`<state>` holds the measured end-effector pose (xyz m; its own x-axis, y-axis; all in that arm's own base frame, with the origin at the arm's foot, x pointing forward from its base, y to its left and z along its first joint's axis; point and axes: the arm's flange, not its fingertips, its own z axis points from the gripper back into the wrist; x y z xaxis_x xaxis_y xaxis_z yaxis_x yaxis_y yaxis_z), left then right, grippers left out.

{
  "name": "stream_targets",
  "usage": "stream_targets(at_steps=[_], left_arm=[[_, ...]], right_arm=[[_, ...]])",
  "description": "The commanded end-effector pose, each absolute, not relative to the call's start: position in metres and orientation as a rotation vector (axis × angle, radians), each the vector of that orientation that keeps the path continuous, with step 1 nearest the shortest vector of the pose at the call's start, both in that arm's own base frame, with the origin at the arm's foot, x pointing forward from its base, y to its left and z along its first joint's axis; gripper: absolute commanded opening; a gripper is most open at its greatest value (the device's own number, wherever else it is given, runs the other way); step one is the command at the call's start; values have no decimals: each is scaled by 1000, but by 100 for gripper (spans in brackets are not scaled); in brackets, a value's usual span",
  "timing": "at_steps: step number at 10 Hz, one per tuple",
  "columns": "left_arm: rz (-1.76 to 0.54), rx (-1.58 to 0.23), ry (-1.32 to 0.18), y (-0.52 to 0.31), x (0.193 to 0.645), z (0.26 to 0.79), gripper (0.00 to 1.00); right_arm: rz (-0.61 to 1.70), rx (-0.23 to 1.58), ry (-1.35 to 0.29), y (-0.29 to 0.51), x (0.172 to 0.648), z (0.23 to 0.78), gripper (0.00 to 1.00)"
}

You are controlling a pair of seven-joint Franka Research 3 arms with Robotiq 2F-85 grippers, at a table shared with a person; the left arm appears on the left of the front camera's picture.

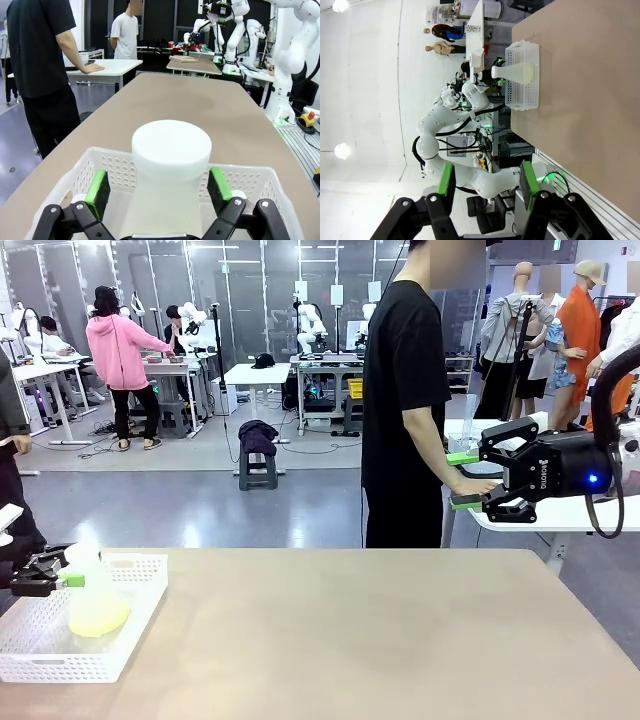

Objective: Prepare the solutions needed for the experiment.
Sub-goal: When the human places the Big flask in the center of the table, pick up the Big flask and place it in the left Organizing basket.

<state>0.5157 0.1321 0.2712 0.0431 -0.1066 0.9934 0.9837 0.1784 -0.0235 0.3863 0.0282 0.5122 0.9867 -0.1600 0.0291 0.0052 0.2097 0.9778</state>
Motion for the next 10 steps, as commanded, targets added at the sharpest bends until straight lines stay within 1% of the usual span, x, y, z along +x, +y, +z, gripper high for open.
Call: stream_targets(at_steps=[1, 10], left_arm=[[-1108, -1020, -1190, 130, 516, 272, 100], [-1108, -1020, -1190, 130, 516, 272, 100]], right_arm=[[-110, 1362, -137, 28, 386, 512, 66], [-110, 1362, -137, 28, 386, 512, 66]])
